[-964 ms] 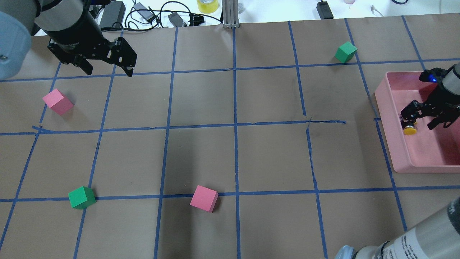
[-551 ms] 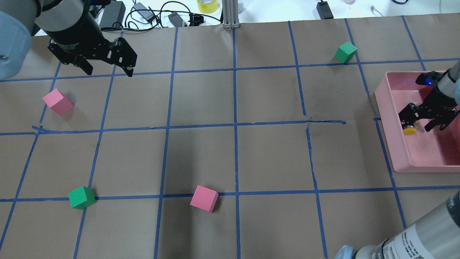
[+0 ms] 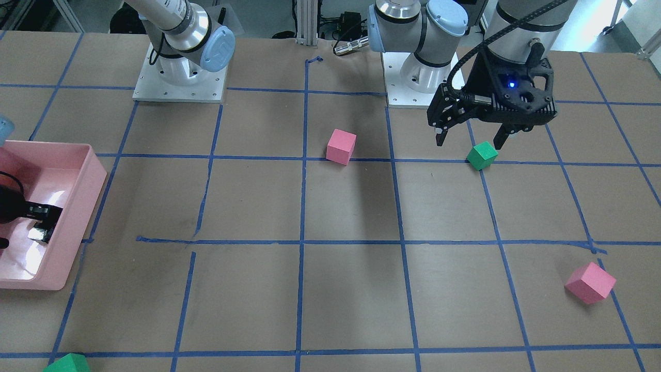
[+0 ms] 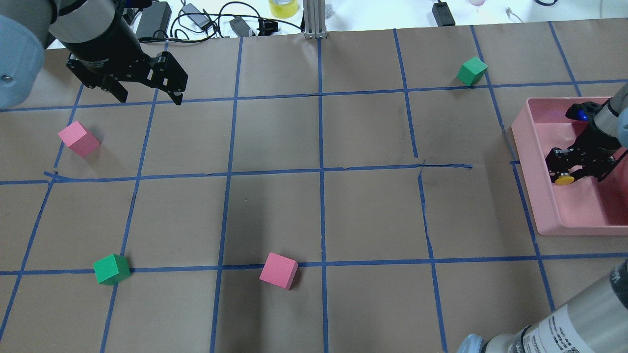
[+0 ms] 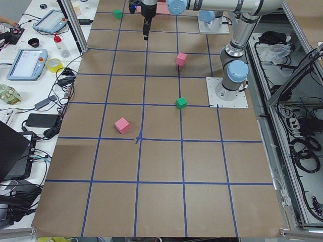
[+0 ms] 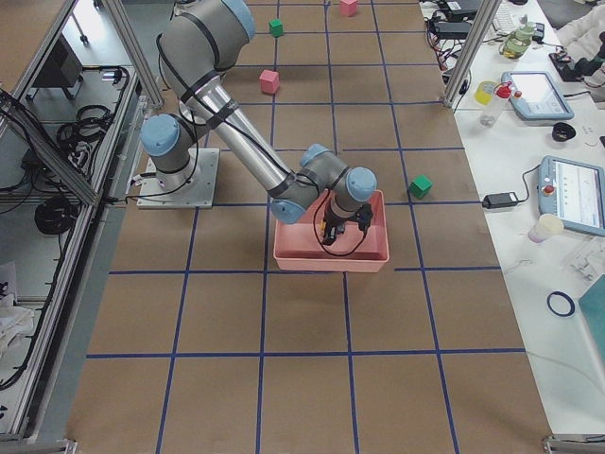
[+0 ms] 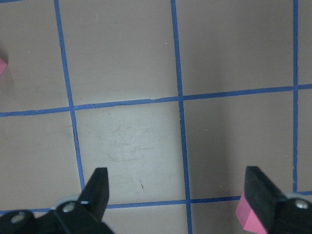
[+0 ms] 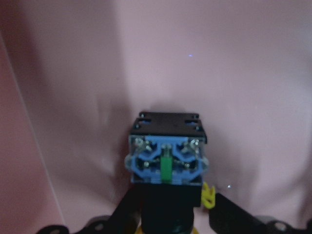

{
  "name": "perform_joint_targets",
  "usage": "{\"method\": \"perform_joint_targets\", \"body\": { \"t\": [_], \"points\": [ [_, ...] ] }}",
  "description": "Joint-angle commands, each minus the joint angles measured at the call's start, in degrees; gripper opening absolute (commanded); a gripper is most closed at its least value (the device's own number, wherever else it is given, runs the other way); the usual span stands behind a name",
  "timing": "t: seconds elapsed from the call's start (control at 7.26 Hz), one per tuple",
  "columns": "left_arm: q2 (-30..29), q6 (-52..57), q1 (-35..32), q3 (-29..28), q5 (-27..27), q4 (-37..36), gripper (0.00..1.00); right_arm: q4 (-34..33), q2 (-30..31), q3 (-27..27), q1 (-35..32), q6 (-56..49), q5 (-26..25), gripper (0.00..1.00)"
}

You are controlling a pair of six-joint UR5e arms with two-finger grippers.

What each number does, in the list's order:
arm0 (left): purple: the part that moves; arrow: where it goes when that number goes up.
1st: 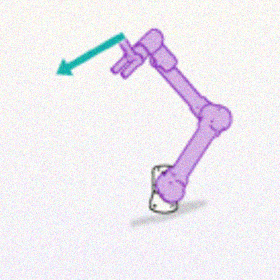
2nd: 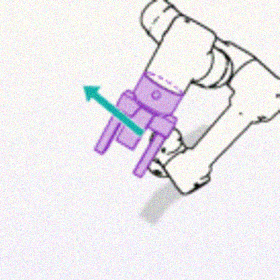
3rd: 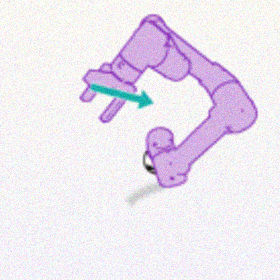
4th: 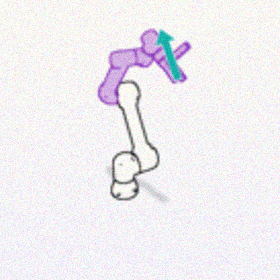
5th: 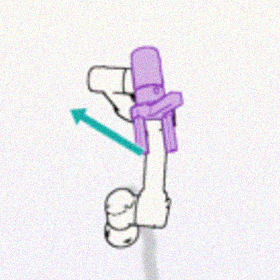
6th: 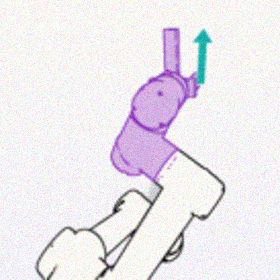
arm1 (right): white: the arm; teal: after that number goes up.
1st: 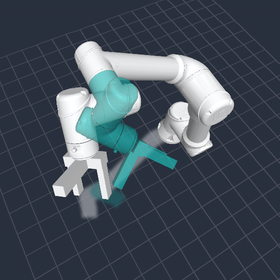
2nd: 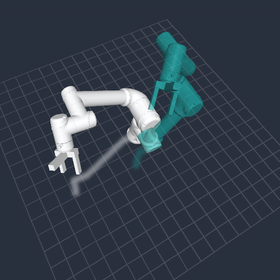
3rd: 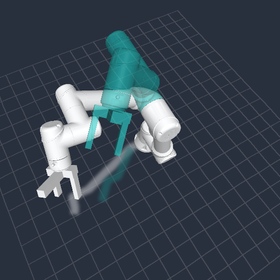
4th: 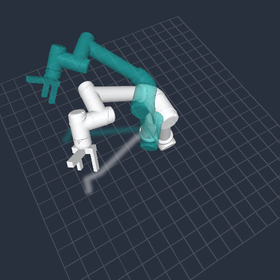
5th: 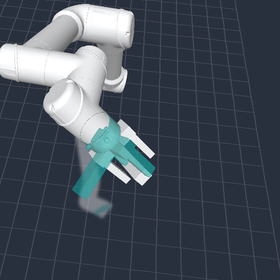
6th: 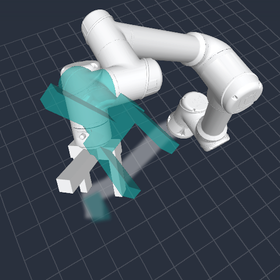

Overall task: Align button upright
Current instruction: 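Lower the right gripper into the bin onto the button switch, then raise the right gripper and reposition it above the switch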

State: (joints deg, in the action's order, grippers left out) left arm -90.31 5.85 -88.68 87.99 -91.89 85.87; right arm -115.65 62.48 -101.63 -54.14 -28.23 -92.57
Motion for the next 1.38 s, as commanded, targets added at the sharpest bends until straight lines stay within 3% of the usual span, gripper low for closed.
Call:
{"method": "perform_joint_targets", "body": {
  "t": [0.0, 0.41, 0.69, 1.24],
  "points": [
    [0.0, 0.2, 0.0, 0.0, 0.0, 0.0, 1.0, 0.5, 3.1, 0.2, 0.0, 0.5, -1.4, 0.0],
    [0.0, 0.2, 0.0, 0.0, -0.1, 0.0, 1.0, 5.6, 8.1, 2.5, -0.4, 0.4, -1.4, 0.0],
    [0.0, 0.2, 0.0, 0.0, 0.0, 0.0, 1.0, 14.3, 9.7, 8.7, -1.8, 0.4, -1.1, 0.0],
    [0.0, 0.2, 0.0, 0.0, 0.1, 0.0, 1.0, 14.3, 10.3, 9.6, -4.2, -1.4, -1.4, 0.0]
  ]
}}
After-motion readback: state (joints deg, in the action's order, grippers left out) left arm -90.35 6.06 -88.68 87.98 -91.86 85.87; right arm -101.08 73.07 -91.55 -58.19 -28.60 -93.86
